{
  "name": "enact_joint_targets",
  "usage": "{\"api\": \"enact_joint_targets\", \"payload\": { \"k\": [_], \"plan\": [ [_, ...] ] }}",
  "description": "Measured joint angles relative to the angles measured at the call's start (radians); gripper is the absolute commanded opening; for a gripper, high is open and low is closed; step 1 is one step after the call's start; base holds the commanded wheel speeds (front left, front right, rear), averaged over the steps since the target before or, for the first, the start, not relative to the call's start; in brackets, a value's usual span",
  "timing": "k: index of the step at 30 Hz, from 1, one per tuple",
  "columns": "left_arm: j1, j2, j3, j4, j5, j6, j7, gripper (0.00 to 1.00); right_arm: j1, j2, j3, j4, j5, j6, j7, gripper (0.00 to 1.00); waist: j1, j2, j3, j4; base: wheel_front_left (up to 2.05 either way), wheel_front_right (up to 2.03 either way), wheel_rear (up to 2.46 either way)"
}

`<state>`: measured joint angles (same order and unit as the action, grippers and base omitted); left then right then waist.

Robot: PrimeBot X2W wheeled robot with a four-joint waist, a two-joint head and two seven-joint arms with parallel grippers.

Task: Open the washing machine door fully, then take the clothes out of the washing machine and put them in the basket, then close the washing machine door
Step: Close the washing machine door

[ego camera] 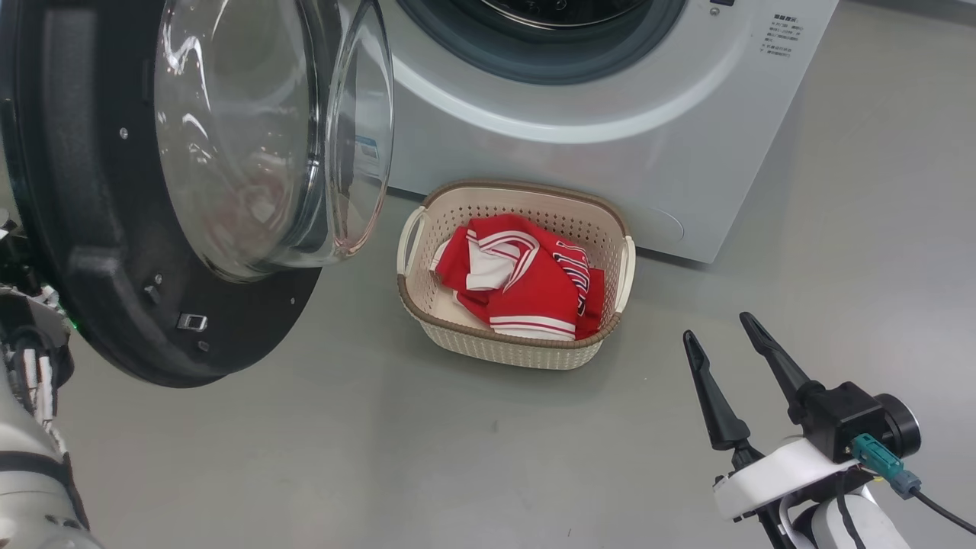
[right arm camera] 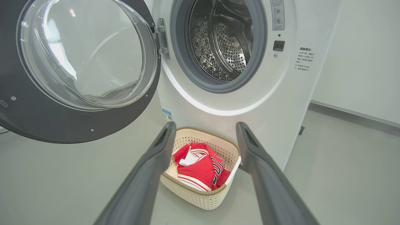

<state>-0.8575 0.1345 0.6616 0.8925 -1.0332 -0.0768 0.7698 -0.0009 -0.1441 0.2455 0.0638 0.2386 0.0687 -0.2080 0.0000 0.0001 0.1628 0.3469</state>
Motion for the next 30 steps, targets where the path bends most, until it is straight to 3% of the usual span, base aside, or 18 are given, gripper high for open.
{"api": "enact_joint_targets", "payload": {
  "k": [9,18,25,30],
  "plan": [
    [0.029,-0.072,-0.021,-0.066,-0.015,-0.009,0.031,0.0,0.007,0.01,0.002,0.007,0.003,-0.001,-0.001,1.0,0.0,0.0,-0.011,0.009,0.0,0.0,0.0],
    [0.084,-0.079,-0.035,-0.136,-0.011,-0.009,0.032,0.0,0.009,0.017,0.009,0.015,0.006,-0.001,-0.005,1.0,0.0,0.0,-0.022,0.014,0.0,0.0,0.0],
    [0.137,-0.067,-0.095,-0.229,0.111,-0.025,-0.084,0.0,0.019,0.021,0.008,0.034,0.008,-0.002,-0.011,1.0,0.0,0.0,-0.037,0.019,0.0,0.0,0.0],
    [0.218,-0.008,-0.16,-0.308,0.244,-0.034,-0.177,0.0,0.026,0.026,0.009,0.04,0.015,-0.002,-0.015,1.0,0.0,0.0,-0.051,0.024,0.0,0.0,0.0]
  ]
}}
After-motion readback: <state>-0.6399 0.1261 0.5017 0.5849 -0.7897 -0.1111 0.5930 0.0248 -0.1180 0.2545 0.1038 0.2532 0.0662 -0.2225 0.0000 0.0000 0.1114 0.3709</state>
